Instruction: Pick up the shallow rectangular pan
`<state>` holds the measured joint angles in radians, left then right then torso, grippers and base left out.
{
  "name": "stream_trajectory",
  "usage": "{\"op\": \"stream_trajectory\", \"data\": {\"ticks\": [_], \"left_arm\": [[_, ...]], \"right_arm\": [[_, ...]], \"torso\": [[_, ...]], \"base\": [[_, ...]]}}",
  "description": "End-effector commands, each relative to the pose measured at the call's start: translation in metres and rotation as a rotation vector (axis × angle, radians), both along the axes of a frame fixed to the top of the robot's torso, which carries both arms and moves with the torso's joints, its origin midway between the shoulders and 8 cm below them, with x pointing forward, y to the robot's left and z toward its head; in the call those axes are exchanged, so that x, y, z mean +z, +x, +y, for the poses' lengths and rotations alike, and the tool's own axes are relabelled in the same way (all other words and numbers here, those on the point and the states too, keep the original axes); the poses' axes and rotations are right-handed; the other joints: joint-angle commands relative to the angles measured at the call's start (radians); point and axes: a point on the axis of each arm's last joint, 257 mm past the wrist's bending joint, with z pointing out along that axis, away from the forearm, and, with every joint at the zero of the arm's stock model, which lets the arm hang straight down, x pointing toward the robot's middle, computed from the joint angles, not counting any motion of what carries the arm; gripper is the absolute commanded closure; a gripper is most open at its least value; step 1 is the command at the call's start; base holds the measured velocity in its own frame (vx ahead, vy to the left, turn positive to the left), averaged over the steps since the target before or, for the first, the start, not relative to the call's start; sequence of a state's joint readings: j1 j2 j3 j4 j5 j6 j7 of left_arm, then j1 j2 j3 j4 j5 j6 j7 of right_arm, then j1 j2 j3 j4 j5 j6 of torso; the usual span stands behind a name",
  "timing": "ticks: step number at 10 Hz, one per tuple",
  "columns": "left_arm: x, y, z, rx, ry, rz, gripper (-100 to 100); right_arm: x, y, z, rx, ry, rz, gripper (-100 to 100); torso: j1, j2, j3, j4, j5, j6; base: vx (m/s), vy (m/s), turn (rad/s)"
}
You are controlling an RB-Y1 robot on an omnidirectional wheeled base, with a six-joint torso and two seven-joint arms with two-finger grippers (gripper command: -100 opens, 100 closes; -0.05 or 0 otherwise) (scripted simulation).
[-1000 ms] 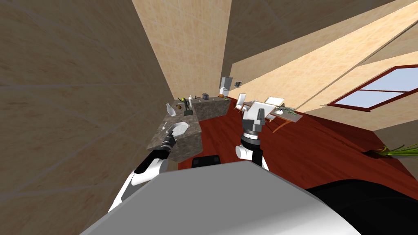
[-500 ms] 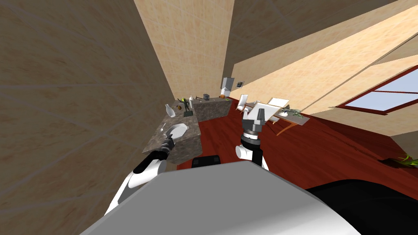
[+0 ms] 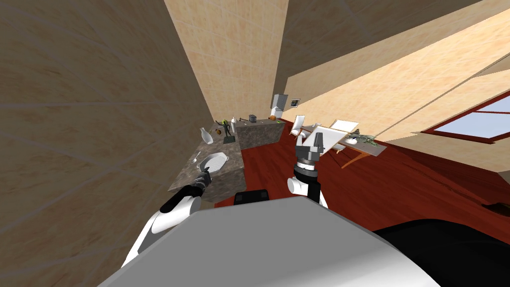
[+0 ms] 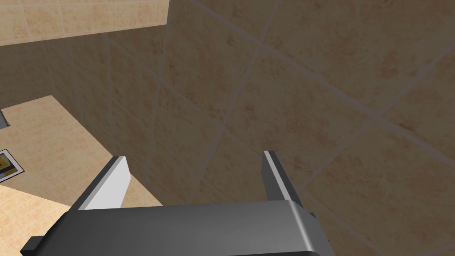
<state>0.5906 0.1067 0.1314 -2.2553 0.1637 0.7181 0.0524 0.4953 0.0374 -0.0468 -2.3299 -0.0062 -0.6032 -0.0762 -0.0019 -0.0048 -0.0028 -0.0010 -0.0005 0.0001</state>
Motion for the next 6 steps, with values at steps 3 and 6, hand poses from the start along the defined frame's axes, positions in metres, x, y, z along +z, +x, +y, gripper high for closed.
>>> {"op": "stream_trajectory", "data": {"ticks": [3, 6], "left_arm": [[-0.0057, -0.0095, 0.0019, 0.012, -0.001, 0.038, -100], [-0.0154, -0.0043, 0.0036, 0.014, -0.002, 0.039, -100]], "right_arm": [[0.0000, 0.0000, 0.0000, 0.000, 0.000, 0.000, 0], [0.0000, 0.0000, 0.0000, 0.000, 0.000, 0.000, 0]], "torso": [[-0.001, -0.001, 0.000, 0.000, 0.000, 0.000], [0.002, 0.004, 0.002, 0.001, 0.001, 0.000]], "base": [[0.063, -0.037, 0.031], [0.003, -0.003, 0.006]]}}
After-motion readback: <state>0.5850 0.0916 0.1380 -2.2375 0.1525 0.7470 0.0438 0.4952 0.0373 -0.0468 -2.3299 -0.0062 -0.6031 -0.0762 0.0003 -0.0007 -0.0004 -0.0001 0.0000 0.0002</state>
